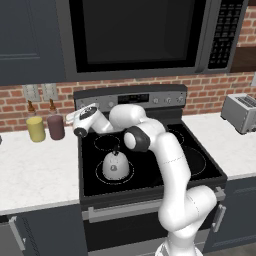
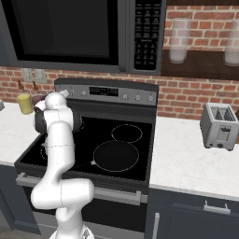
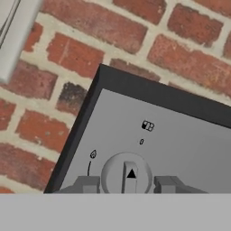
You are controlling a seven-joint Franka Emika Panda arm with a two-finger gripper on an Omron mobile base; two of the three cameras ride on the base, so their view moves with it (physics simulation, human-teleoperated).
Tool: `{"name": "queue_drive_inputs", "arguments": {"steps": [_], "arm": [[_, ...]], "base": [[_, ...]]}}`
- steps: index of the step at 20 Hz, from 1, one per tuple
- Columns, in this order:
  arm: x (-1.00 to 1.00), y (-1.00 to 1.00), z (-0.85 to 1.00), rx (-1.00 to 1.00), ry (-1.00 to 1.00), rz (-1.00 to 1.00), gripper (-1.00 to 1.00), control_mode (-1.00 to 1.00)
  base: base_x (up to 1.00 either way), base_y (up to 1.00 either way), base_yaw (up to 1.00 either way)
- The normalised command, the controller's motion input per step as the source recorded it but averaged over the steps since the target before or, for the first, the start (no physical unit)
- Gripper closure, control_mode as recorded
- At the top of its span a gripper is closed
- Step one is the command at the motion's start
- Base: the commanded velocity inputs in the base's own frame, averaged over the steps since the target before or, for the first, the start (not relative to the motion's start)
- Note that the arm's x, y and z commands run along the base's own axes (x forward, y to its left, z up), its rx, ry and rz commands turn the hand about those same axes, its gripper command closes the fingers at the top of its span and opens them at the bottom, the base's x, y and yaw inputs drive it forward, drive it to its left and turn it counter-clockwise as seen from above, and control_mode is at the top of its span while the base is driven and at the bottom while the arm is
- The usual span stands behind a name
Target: Pick the kettle from the counter and place it on a stove burner. Then turn the burner on.
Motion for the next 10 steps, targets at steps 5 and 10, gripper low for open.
{"name": "queue_drive_inputs", "arguments": {"steps": [5,10], "arm": [[0.0,-0.01,-0.2,-0.05,-0.05,0.0,1.0,-1.0],[0.0,-0.02,-0.19,-0.03,-0.09,0.0,1.0,-1.0]], "base": [[0.0,0.0,0.0],[0.0,0.0,0.0]]}}
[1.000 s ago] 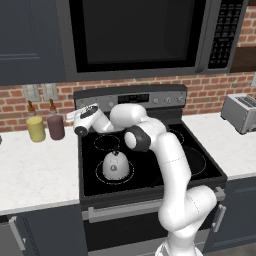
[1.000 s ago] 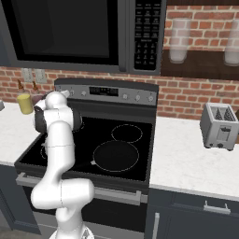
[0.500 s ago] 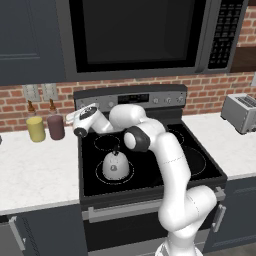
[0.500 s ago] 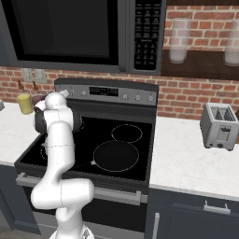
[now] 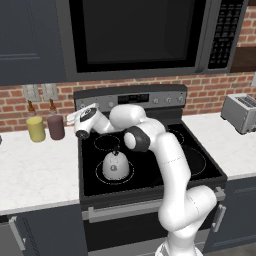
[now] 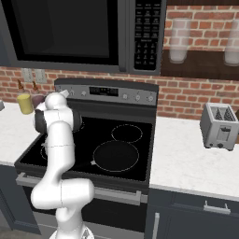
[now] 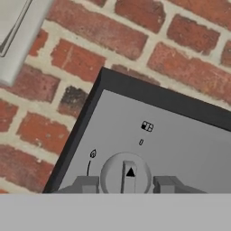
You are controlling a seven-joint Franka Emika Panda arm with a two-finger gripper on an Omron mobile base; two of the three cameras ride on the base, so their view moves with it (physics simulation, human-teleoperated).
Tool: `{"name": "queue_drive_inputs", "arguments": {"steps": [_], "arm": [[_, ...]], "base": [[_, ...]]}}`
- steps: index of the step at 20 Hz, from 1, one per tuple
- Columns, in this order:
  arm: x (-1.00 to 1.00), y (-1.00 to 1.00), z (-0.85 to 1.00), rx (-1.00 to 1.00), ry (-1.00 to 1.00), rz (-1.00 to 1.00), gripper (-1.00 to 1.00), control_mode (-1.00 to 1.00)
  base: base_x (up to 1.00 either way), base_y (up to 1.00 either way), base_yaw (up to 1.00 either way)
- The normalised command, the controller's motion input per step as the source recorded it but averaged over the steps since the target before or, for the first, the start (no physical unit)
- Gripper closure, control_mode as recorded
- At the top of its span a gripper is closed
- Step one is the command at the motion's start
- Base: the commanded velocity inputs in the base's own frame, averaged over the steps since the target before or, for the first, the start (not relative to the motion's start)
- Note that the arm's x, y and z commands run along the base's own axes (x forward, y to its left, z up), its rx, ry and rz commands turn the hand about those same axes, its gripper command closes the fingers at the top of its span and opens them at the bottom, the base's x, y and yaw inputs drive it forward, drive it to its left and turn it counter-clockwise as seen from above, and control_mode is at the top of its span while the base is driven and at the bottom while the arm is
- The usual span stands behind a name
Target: Pick the kettle from the counter and place it on a stove burner. Then turn the burner on.
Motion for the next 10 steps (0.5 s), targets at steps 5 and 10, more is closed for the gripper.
{"name": "queue_drive_inputs", "arguments": {"steps": [5,10], "arm": [[0.0,0.0,-0.26,-0.06,-0.08,0.0,1.0,-1.0],[0.01,0.0,-0.23,-0.12,-0.03,0.0,1.0,-1.0]], "base": [[0.0,0.0,0.0],[0.0,0.0,0.0]]}}
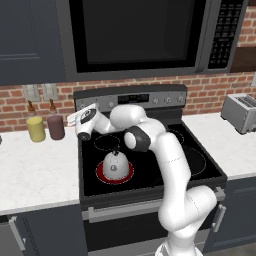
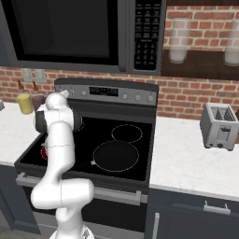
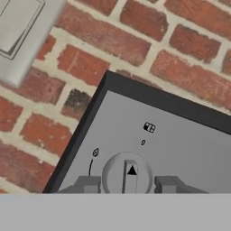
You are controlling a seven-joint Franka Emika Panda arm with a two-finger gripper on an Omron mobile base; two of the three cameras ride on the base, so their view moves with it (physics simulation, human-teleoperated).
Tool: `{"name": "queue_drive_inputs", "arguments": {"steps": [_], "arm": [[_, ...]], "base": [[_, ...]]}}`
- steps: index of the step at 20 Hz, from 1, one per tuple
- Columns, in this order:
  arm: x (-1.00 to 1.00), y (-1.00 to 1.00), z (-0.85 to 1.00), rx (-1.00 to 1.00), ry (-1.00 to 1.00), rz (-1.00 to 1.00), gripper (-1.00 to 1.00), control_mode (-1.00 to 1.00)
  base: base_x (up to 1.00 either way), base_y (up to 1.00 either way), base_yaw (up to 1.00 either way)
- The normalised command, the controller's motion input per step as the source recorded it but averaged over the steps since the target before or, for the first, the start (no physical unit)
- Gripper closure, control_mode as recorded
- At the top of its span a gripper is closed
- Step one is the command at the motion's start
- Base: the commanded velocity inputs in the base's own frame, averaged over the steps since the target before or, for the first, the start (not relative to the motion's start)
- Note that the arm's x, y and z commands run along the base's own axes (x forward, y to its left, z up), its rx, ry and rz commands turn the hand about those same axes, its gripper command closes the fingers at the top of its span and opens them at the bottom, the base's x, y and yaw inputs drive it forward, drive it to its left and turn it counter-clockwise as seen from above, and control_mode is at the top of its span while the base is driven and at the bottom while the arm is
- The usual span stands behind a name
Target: Pick the kettle from the counter and place it on a stove burner. Then turn the burner on.
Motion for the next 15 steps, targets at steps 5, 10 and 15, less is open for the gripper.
{"name": "queue_drive_inputs", "arguments": {"steps": [5,10,15], "arm": [[0.04,0.0,-0.15,-0.12,0.0,0.0,1.0,-1.0],[0.02,0.0,-0.04,-0.12,0.0,0.0,1.0,-1.0],[0.0,-0.02,-0.03,-0.09,-0.01,0.0,1.0,-1.0]], "base": [[0.0,0.0,0.0],[0.0,0.0,0.0],[0.0,0.0,0.0]]}}
